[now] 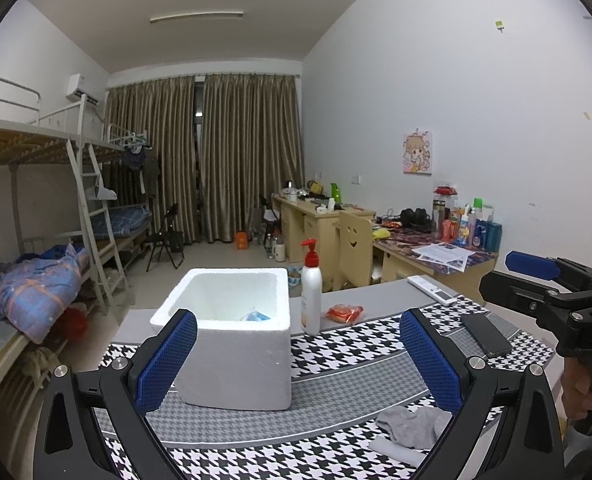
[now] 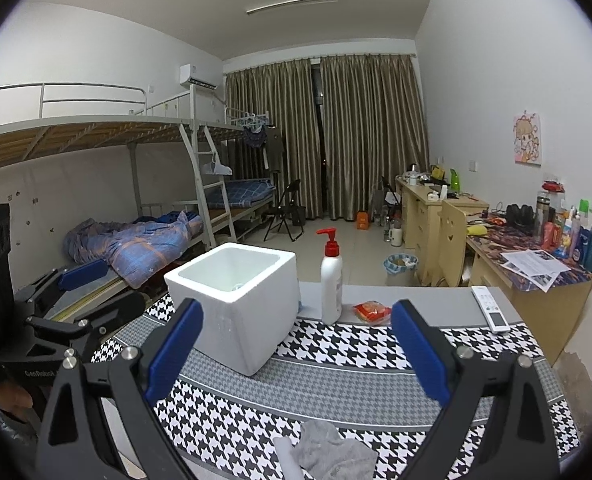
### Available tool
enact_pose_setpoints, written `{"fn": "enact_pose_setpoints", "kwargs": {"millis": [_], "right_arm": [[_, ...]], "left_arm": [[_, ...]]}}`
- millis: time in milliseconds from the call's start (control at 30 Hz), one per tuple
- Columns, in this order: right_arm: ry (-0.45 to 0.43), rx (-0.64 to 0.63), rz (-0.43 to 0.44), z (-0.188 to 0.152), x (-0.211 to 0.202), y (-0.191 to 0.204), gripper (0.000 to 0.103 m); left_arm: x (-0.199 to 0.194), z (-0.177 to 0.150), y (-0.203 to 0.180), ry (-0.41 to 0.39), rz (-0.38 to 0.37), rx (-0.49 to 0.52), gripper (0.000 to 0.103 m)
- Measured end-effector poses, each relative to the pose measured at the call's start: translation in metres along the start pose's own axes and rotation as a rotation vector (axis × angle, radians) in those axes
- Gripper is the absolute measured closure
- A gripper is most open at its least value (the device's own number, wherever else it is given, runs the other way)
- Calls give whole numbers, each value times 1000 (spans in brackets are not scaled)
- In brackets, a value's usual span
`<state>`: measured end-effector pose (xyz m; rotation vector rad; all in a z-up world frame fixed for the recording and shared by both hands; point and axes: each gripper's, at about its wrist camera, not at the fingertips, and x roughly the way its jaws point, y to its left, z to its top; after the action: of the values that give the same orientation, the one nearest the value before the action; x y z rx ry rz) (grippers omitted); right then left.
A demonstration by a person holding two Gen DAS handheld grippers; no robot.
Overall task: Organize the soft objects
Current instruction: 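Withdraw both tools from the foam box back toward the grey cloth, then move both open tools toward the grey cloth and white roll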
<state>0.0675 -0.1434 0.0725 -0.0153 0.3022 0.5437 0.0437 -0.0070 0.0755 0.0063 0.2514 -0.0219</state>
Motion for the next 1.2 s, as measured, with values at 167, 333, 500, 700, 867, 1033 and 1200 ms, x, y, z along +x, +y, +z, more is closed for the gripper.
{"fn": "enact_pose_setpoints", "kwargs": {"millis": [167,333,500,700,867,1033,1200], "right_arm": [[8,5,-29,-8,0,-4,6],[27,12,-47,-18,2,-8,6],[48,2,-60,-29,4,-8,6],[72,9,-71,-42,5,-10,6],[85,12,-82,-50,6,-11,6],[105,24,-87,-58,7,-17,6],[117,35,-104,-64,7,-22,6]], "left_arm": [[0,-5,-6,7,-18,2,1],[6,-14,-6,30,-36,-8,1],[10,-26,-8,49,-54,-10,1],[10,-38,-11,66,-67,-15,1],[10,-44,-12,81,-69,-13,1],[13,-51,-15,98,-75,-10,1],[16,-58,-21,115,-89,-7,1]]}}
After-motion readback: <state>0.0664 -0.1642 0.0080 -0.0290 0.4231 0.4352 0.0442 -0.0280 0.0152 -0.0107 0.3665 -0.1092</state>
